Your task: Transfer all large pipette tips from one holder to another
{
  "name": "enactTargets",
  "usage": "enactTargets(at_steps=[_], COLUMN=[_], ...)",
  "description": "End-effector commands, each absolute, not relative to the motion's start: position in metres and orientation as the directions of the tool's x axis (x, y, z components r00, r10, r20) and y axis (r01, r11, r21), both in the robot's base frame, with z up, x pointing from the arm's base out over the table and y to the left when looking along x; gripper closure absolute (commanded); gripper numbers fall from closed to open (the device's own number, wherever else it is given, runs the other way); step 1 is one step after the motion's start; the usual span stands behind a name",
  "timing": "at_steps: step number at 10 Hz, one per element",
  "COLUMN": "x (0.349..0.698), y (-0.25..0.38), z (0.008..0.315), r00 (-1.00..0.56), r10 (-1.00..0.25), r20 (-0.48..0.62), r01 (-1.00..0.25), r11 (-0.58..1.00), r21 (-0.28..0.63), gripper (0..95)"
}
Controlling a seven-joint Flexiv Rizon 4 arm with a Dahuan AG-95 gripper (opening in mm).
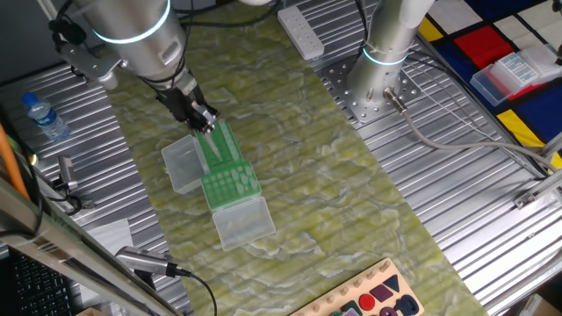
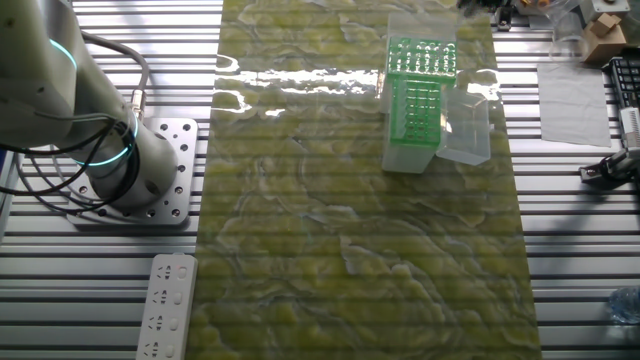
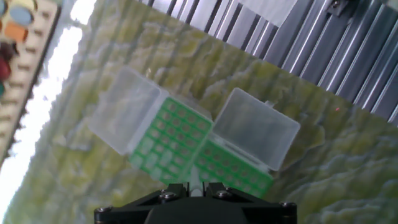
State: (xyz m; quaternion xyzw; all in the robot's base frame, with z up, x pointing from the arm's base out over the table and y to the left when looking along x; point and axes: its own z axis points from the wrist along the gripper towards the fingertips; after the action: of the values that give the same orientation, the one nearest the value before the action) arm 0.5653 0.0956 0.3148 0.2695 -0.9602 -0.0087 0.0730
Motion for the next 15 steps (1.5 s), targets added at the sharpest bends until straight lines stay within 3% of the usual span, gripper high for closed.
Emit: enactTargets(at_steps=[1,15], x=[0.561,0.539], y=[0.066,0.027], z=[0.310,0.282], r00=[-0.784,-0.733], r10=[-0.605,-0.669], r20=[0.140,0.120], r01=[-0.605,-0.670], r11=[0.795,0.741], r21=[0.048,0.040], gripper=[95.0,95.0])
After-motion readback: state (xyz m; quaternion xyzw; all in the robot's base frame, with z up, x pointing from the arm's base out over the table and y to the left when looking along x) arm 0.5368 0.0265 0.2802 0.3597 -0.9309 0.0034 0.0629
